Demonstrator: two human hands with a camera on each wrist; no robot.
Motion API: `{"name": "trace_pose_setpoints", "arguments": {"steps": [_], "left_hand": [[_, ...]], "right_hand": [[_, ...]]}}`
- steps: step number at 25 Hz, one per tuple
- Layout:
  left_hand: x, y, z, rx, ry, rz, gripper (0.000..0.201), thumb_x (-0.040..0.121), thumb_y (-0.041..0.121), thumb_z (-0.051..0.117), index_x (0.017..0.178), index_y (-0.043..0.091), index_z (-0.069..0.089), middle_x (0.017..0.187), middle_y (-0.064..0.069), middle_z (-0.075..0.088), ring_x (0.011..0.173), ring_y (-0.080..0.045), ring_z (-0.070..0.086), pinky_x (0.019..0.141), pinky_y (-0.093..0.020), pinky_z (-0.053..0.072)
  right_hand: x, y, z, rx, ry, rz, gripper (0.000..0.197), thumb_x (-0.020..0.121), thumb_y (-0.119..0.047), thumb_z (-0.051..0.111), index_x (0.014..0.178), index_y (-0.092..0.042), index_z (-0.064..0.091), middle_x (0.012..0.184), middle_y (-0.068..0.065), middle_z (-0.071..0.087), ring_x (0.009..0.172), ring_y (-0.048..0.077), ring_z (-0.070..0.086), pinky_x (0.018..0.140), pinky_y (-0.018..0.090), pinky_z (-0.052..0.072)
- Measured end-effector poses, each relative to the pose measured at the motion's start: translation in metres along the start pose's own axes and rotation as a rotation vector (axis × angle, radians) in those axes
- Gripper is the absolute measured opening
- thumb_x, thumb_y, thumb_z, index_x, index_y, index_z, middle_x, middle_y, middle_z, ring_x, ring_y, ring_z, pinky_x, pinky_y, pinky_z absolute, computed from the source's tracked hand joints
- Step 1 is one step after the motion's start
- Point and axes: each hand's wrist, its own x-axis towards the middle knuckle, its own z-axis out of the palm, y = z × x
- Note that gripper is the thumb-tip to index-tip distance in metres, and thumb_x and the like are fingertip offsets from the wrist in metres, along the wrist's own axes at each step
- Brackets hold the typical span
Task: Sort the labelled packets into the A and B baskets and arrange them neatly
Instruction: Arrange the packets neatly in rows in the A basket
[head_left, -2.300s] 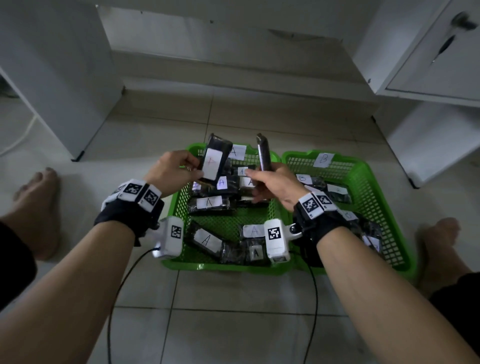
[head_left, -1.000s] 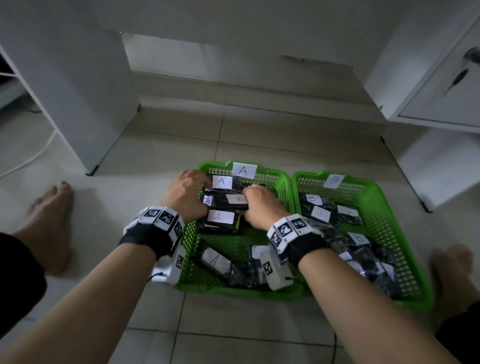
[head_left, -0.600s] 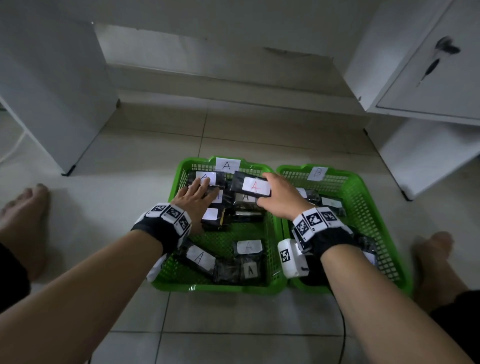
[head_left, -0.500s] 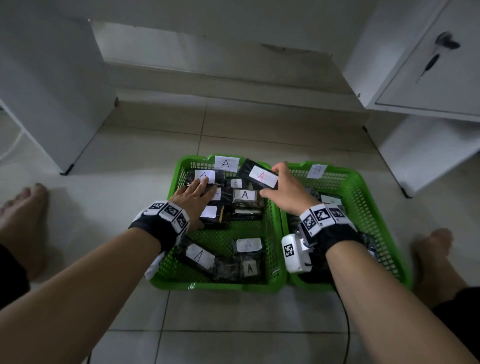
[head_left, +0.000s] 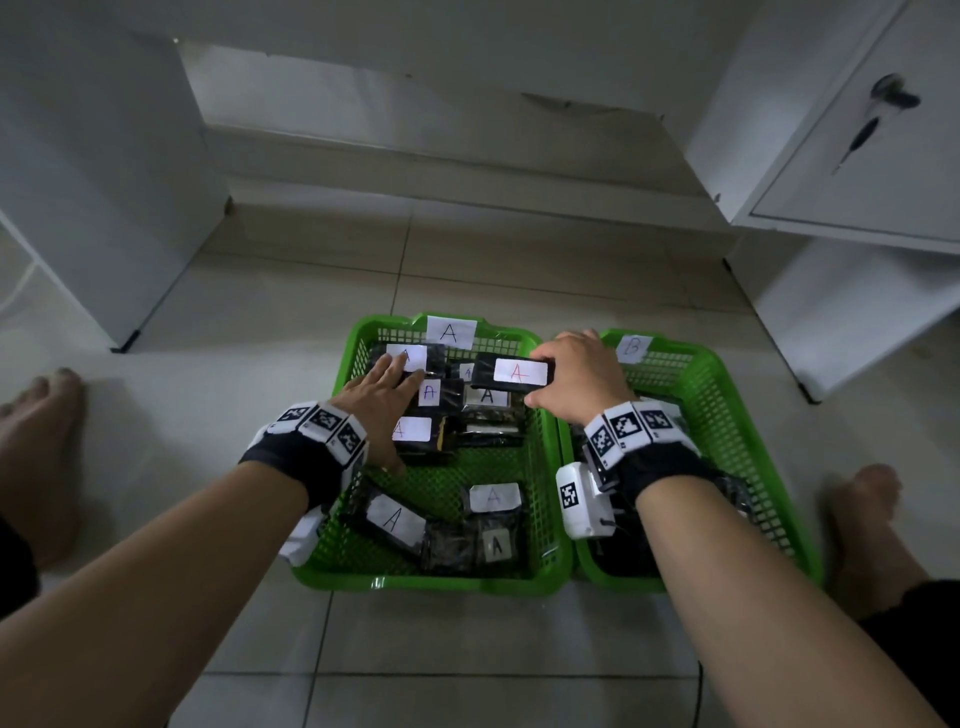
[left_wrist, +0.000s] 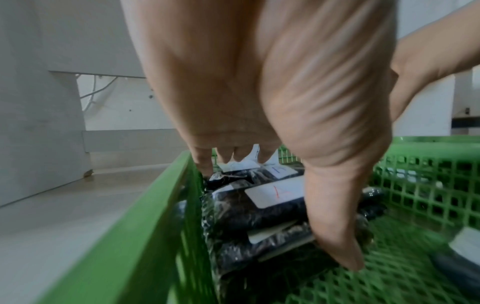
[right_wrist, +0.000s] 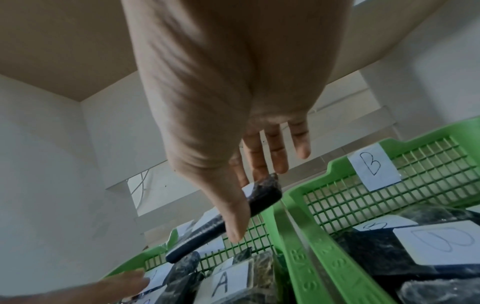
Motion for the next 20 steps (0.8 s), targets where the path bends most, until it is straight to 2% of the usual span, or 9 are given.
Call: {"name": "trace_pose_setpoints", "arguments": {"steps": [2, 4, 6, 8, 11, 14, 17, 20], "left_hand": [[0.002, -0.007, -0.006, -0.045, 0.049, 0.004, 0.129, 0.066, 0.051, 0.082, 0.156, 0.021, -0.006, 0.162, -0.002, -0.019, 0.149, -0.023, -0.018, 0.123, -0.046, 0.003], [0.001, -0.016, -0.017, -0.103, 0.132, 0.001, 0.111, 0.073, 0.043, 0.077, 0.156, 0.02, 0.008, 0.164, -0.001, -0.007, 0.151, -0.022, -0.009, 0.123, -0.046, 0.004], [-0.005, -0.023, -0.03, -0.194, 0.225, 0.007, 0.082, 0.081, 0.034, 0.07, 0.15, 0.017, 0.031, 0.16, -0.003, 0.022, 0.149, -0.021, 0.016, 0.123, -0.045, 0.013], [-0.011, -0.028, -0.037, -0.283, 0.295, 0.005, 0.063, 0.085, 0.027, 0.066, 0.143, 0.016, 0.043, 0.15, -0.001, 0.041, 0.138, -0.019, 0.036, 0.119, -0.043, 0.025], [-0.013, -0.026, -0.033, -0.302, 0.288, 0.038, 0.053, 0.09, 0.028, 0.062, 0.141, 0.018, 0.048, 0.145, 0.002, 0.047, 0.133, -0.018, 0.043, 0.116, -0.037, 0.029], [-0.006, -0.023, -0.023, -0.345, 0.266, 0.095, 0.048, 0.089, 0.025, 0.063, 0.136, 0.024, 0.053, 0.141, 0.003, 0.05, 0.128, -0.016, 0.046, 0.109, -0.031, 0.036], [0.001, -0.016, -0.02, -0.334, 0.206, 0.124, 0.046, 0.091, 0.022, 0.062, 0.137, 0.023, 0.054, 0.144, 0.003, 0.048, 0.134, -0.017, 0.042, 0.111, -0.03, 0.031], [0.006, -0.011, -0.017, -0.349, 0.198, 0.112, 0.044, 0.09, 0.023, 0.063, 0.134, 0.021, 0.056, 0.144, 0.002, 0.049, 0.136, -0.017, 0.041, 0.113, -0.033, 0.032]], "right_hand": [[0.006, -0.003, 0.004, -0.038, 0.031, 0.035, 0.044, 0.073, -0.031, 0.087, 0.114, -0.025, 0.073, 0.109, -0.004, 0.066, 0.11, 0.021, 0.052, 0.097, 0.037, 0.046], [0.014, -0.01, 0.01, -0.033, 0.054, 0.065, 0.034, 0.073, -0.025, 0.088, 0.104, -0.021, 0.074, 0.104, -0.002, 0.066, 0.108, 0.022, 0.054, 0.088, 0.032, 0.047], [0.021, -0.021, 0.016, -0.015, 0.06, 0.09, 0.024, 0.072, -0.02, 0.088, 0.091, -0.017, 0.074, 0.096, 0.0, 0.064, 0.101, 0.021, 0.054, 0.077, 0.028, 0.043], [0.028, -0.029, 0.02, -0.021, 0.072, 0.103, 0.022, 0.074, -0.015, 0.087, 0.09, -0.015, 0.072, 0.096, 0.001, 0.063, 0.098, 0.022, 0.053, 0.076, 0.029, 0.046], [0.044, -0.03, 0.026, -0.017, 0.09, 0.092, 0.023, 0.076, -0.008, 0.085, 0.093, -0.011, 0.07, 0.098, 0.004, 0.065, 0.102, 0.023, 0.056, 0.086, 0.031, 0.051], [0.059, -0.033, 0.034, 0.021, 0.057, 0.063, 0.021, 0.075, -0.005, 0.086, 0.089, -0.012, 0.071, 0.098, 0.004, 0.065, 0.094, 0.022, 0.058, 0.079, 0.029, 0.049], [0.065, -0.039, 0.045, 0.03, -0.003, 0.052, 0.021, 0.074, -0.003, 0.086, 0.089, -0.01, 0.072, 0.095, 0.005, 0.068, 0.091, 0.024, 0.064, 0.08, 0.034, 0.057], [0.067, -0.036, 0.046, 0.052, -0.042, 0.053, 0.019, 0.073, -0.005, 0.088, 0.087, -0.008, 0.075, 0.091, 0.005, 0.071, 0.089, 0.024, 0.068, 0.08, 0.032, 0.057]]}}
